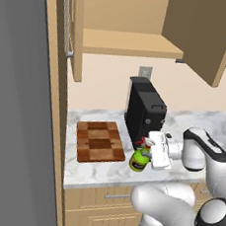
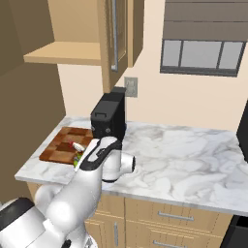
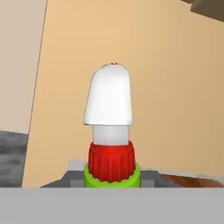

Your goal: Grab the spray bottle from the cabinet, then place it next to the cutting board for sanitizing. Then grab the dish brush from the countertop next to the sink and place it next to the cutting board.

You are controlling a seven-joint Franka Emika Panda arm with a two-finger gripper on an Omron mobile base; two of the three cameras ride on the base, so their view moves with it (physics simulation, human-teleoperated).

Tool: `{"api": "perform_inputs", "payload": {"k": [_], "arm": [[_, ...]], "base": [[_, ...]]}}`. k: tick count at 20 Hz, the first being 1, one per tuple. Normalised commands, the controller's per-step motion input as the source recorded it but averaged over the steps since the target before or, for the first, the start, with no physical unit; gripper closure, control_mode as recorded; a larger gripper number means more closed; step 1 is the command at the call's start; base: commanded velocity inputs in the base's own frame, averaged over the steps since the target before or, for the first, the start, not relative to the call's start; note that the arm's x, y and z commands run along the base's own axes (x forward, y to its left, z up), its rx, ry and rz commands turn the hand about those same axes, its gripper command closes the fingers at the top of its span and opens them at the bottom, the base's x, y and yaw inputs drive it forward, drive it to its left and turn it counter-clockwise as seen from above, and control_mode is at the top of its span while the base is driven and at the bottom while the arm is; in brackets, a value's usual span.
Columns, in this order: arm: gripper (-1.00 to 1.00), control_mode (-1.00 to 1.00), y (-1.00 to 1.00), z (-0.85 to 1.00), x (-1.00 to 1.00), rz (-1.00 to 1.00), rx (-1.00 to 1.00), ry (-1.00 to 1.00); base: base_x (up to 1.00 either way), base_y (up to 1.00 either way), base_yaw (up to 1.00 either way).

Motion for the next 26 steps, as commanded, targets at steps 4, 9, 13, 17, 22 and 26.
{"api": "perform_inputs", "payload": {"k": [4,9,13,17,22,26], "arm": [[1.00,-1.00,0.00,-0.19,0.21,0.00,0.00,-0.06],[1.00,-1.00,0.00,-0.20,0.19,0.00,0.00,0.00],[1.00,-1.00,0.00,-0.28,0.20,0.00,0.00,0.04],[1.00,-1.00,0.00,-0.30,0.17,0.00,0.00,0.05],[1.00,-1.00,0.04,-0.32,0.00,0.00,0.00,0.00],[-1.00,-1.00,0.16,-0.26,0.00,0.00,-0.01,0.00]], "base": [[0.00,0.00,0.00],[0.00,0.00,0.00],[0.00,0.00,0.00],[0.00,0.00,0.00],[0.00,0.00,0.00],[0.00,0.00,0.00]]}}
